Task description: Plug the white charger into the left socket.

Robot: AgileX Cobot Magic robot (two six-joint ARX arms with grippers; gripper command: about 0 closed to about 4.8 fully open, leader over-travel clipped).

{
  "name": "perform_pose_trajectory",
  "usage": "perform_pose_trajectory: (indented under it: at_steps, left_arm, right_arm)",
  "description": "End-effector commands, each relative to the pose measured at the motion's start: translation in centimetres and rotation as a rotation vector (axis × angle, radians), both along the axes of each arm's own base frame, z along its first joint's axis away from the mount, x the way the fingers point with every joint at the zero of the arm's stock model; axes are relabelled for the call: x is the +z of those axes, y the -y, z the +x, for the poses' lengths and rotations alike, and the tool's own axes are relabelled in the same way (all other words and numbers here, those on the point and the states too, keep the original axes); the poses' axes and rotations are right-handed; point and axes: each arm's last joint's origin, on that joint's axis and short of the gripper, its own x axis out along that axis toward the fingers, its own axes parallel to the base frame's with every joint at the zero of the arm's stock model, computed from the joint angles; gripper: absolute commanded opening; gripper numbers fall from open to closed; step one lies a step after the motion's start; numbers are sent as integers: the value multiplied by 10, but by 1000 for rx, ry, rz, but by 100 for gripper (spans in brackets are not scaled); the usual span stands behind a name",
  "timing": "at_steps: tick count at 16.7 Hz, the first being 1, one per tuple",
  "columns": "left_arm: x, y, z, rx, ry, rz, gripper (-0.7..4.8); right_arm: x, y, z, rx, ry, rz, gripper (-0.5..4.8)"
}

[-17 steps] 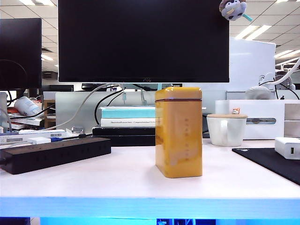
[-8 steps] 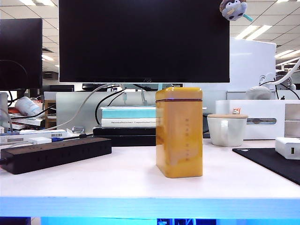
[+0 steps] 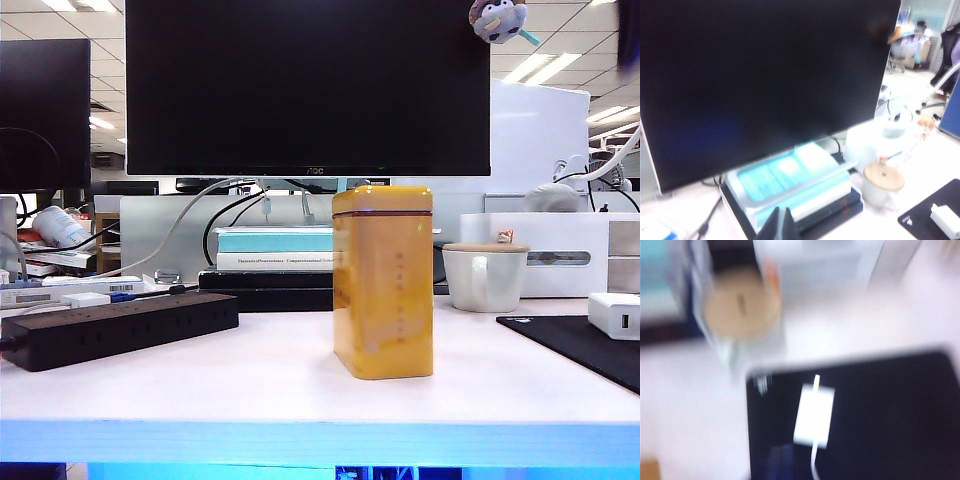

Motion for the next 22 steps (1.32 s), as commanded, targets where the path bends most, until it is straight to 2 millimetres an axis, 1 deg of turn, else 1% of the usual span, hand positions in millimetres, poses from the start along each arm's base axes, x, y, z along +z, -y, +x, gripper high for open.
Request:
perform_pose_trajectory:
  at_steps: [1,2,3,6,8,10,11,13,14,15,21,22]
  left_arm:
    - [6,0,-3,-23,29,2,-5]
    - [6,1,-4,-33,34,3,-5]
    - [6,1,-4,-38,35,3,-5]
    - [6,1,-4,-38,34,3,-5]
    - [6,1,-4,-38,34,3,-5]
    - [6,1,-4,-39,34,3,-5]
    - [6,1,-4,-38,35,3,-5]
    - [6,1,-4,-42,31,3,-5]
    - [6,1,-4,-42,28,3,-5]
    - [6,1,-5,-42,28,3,-5]
    - [5,1,-5,-42,23,3,-5]
    - [5,1,-5,-42,21,3,-5]
  right_arm:
    - [-37,-5,24,51,-224,7,270]
    - [-58,-7,37,48,-327,-6,426]
    - [-71,-9,47,45,-366,-15,479]
    - [-92,-8,67,-24,-378,-76,479]
    - [-101,-4,76,-92,-369,-27,479]
    - [-110,-1,84,-116,-366,-22,479]
    - [-115,2,87,-124,-378,-17,479]
    - [-127,2,92,-128,-412,-22,479]
    - [-131,1,95,-130,-416,-22,455]
    - [-135,1,97,-130,-426,-24,453]
    - [-159,4,107,-140,-474,-28,453]
    - [-163,4,108,-127,-489,0,453]
